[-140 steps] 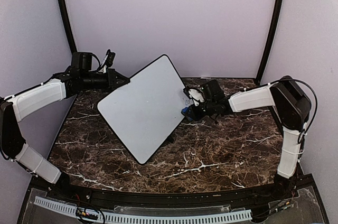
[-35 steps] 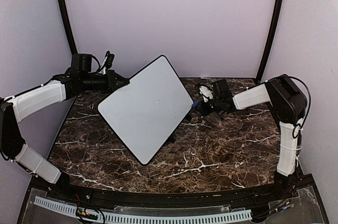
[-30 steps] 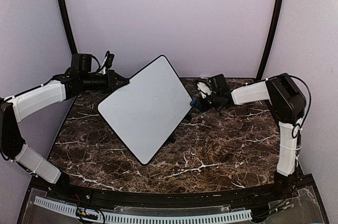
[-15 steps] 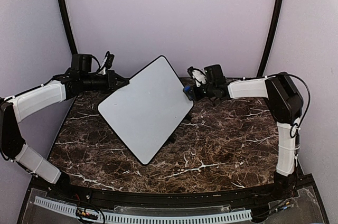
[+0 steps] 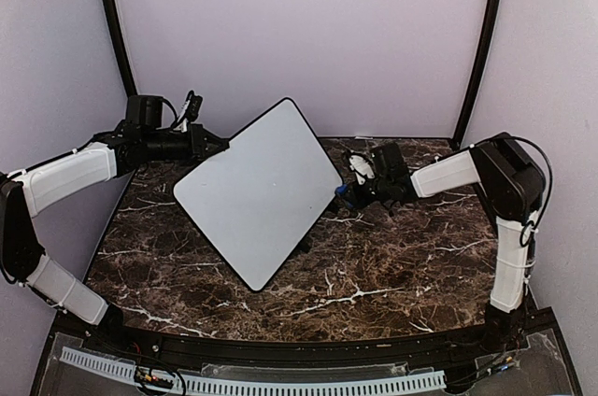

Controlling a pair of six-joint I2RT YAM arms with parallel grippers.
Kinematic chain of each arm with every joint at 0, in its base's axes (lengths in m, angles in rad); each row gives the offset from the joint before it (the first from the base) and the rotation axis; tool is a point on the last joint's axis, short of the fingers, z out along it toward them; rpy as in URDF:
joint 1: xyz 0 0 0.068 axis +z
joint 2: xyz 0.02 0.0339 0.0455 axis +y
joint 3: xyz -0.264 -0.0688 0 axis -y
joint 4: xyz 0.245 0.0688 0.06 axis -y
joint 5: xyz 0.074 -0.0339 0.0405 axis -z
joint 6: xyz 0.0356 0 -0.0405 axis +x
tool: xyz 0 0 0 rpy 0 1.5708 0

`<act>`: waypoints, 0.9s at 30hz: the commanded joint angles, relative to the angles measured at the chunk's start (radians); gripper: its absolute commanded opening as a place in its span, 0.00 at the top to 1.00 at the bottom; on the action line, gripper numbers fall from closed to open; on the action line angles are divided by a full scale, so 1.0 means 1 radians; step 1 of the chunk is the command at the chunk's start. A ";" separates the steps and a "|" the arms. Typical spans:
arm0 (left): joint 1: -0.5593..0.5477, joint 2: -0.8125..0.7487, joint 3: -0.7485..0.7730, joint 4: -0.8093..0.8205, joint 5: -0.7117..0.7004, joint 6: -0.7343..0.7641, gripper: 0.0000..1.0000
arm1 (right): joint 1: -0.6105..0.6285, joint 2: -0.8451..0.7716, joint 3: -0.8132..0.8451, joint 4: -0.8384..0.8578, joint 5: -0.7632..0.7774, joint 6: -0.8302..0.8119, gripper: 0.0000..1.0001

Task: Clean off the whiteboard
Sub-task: Erase the whiteboard at the center of the board.

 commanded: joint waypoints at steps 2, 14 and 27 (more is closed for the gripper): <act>-0.038 -0.039 -0.015 0.025 0.191 0.059 1.00 | 0.028 0.017 0.033 -0.046 -0.064 -0.002 0.80; -0.038 -0.038 -0.013 0.022 0.188 0.064 1.00 | 0.083 0.049 0.225 -0.114 -0.014 -0.036 0.80; -0.038 -0.033 -0.014 0.027 0.195 0.057 1.00 | 0.087 0.000 0.077 -0.125 -0.045 -0.072 0.80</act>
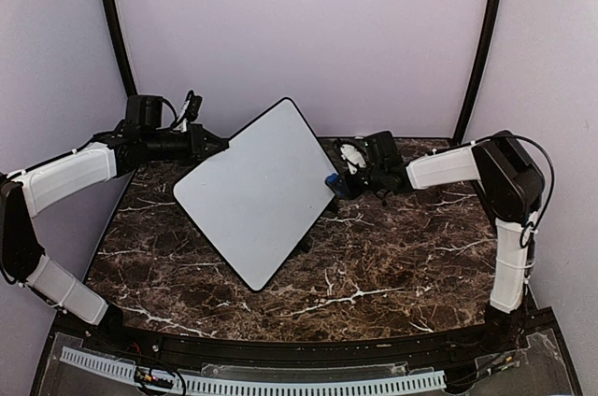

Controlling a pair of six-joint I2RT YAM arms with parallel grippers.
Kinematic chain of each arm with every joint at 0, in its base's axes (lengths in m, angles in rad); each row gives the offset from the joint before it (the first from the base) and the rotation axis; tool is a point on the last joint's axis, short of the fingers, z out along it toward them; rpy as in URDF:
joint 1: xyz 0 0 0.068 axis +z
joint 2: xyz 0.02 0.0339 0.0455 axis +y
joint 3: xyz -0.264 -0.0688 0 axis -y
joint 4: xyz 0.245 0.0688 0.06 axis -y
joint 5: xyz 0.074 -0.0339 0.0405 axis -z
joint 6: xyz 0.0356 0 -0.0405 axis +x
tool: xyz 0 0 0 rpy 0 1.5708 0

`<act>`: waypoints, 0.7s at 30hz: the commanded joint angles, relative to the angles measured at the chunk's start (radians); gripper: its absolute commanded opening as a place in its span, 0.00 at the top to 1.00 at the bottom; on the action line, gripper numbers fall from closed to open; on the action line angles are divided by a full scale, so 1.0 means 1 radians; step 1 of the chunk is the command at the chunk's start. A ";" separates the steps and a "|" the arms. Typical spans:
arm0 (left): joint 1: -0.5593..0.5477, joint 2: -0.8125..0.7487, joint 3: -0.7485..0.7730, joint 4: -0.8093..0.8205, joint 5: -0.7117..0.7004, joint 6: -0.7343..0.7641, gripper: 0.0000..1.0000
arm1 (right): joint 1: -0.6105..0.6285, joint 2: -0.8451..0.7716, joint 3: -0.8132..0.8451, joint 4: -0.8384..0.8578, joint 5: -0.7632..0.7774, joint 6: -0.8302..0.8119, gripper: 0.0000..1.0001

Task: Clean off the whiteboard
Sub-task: Erase the whiteboard at the center of the board.

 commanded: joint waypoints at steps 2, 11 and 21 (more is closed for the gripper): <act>-0.038 -0.031 -0.013 0.027 0.196 0.061 1.00 | 0.075 -0.004 -0.026 -0.094 -0.014 -0.062 0.80; -0.038 -0.032 -0.012 0.027 0.195 0.062 1.00 | 0.148 -0.002 0.010 -0.218 0.068 -0.135 0.80; -0.038 -0.032 -0.012 0.026 0.194 0.062 1.00 | 0.238 -0.009 0.013 -0.260 0.083 -0.152 0.81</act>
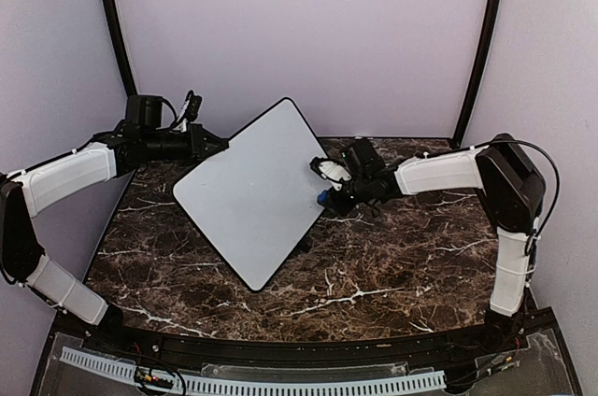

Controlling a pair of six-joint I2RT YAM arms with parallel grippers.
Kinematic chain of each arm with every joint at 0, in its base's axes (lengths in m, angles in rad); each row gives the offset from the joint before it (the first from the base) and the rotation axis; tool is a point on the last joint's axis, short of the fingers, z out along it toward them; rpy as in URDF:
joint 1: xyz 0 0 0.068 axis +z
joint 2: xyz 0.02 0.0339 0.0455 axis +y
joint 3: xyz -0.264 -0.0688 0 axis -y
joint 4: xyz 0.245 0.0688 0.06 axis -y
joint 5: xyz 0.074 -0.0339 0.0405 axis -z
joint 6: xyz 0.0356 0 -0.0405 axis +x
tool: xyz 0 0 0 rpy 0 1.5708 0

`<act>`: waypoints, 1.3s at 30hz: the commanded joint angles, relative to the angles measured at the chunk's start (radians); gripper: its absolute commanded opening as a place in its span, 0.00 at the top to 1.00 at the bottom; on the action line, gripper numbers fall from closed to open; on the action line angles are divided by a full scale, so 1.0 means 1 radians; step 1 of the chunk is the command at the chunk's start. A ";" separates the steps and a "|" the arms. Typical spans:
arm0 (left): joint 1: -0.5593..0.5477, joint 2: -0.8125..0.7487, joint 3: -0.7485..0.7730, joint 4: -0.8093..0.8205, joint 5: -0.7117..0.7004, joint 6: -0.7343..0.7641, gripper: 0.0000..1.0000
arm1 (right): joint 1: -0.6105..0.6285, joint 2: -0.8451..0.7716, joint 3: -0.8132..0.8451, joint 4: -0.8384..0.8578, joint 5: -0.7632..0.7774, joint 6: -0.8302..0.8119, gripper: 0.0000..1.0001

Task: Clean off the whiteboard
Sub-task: Erase the whiteboard at the center of the board.

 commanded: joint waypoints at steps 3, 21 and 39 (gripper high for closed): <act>-0.038 -0.032 -0.011 0.026 0.195 0.060 1.00 | 0.119 0.025 -0.014 -0.040 -0.084 -0.024 0.81; -0.038 -0.040 -0.013 0.027 0.194 0.060 1.00 | 0.286 0.011 -0.001 0.019 -0.115 0.009 0.81; -0.038 -0.039 -0.015 0.027 0.193 0.059 1.00 | 0.367 -0.008 0.046 0.119 -0.036 0.041 0.80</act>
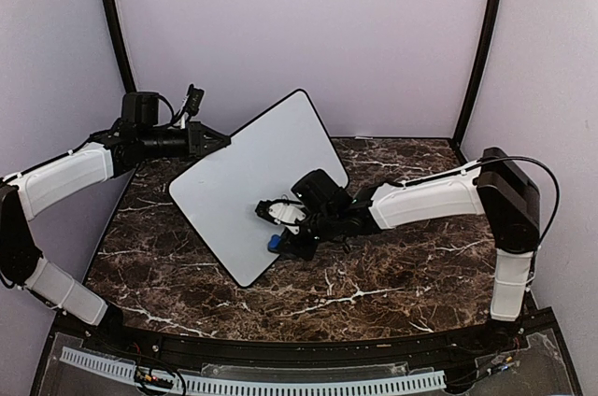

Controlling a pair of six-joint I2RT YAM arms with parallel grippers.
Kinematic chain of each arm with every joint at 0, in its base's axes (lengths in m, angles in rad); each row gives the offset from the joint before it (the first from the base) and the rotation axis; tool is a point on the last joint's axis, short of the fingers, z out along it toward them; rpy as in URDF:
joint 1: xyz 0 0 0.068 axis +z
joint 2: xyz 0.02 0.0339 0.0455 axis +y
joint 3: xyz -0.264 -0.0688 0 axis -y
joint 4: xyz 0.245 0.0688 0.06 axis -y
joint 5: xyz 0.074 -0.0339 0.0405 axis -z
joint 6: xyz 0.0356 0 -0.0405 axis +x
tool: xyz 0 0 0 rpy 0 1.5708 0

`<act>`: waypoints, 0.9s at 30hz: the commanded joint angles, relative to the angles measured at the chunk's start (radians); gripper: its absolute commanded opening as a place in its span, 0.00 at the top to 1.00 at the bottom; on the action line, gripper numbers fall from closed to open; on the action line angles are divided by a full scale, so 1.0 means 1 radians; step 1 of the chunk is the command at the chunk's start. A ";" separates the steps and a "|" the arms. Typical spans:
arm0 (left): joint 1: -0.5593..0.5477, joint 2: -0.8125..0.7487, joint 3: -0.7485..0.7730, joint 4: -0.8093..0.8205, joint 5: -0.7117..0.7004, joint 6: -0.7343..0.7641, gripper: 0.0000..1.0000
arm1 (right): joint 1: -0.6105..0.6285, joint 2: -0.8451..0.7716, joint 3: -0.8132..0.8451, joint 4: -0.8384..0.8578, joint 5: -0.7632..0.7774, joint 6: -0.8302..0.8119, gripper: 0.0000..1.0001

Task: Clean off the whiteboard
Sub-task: Erase the whiteboard at the center of the board.

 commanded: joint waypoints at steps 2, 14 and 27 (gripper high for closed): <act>-0.038 -0.015 -0.016 -0.007 0.098 -0.007 1.00 | 0.054 0.029 0.065 0.183 0.119 0.029 0.80; -0.038 -0.012 -0.016 -0.009 0.093 -0.004 1.00 | 0.083 -0.081 0.017 0.306 0.285 0.020 0.78; -0.038 -0.012 -0.014 -0.011 0.083 -0.004 1.00 | -0.173 -0.324 -0.269 0.317 0.596 0.230 0.77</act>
